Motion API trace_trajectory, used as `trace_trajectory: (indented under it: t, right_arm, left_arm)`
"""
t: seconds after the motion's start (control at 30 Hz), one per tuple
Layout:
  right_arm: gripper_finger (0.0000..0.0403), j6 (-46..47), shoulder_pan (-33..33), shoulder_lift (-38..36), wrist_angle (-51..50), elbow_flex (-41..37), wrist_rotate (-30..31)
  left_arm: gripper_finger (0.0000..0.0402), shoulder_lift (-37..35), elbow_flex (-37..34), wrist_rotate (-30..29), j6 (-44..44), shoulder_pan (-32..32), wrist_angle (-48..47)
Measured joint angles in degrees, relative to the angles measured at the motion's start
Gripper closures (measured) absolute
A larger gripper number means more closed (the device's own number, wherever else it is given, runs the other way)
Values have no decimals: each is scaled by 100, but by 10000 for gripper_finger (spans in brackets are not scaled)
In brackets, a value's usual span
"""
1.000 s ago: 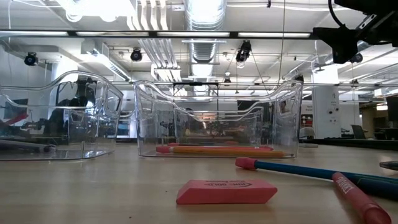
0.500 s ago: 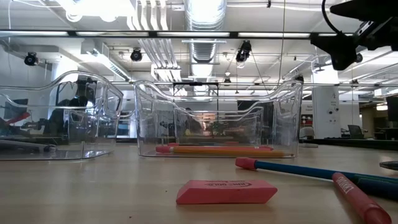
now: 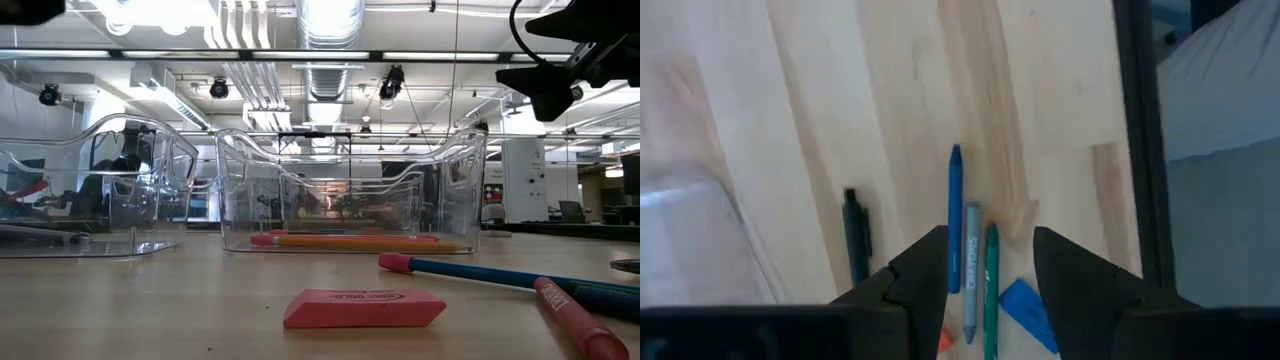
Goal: Sort crayons/erasers/pens/pencils in bins
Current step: Put the left black pen into the bottom left transparent bin
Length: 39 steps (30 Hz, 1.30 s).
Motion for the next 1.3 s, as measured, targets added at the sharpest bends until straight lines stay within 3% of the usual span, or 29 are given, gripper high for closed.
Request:
trace_trajectory:
  t: [0.4,1.3]
  right_arm:
    - [78,-2,0,-2,59,-1,8]
    - [78,-4,0,-2,80,-1,10]
  left_arm:
    - [270,-191,-1370,-63,-428,136,1027]
    - [270,-216,-2254,-334,-396,535,1840]
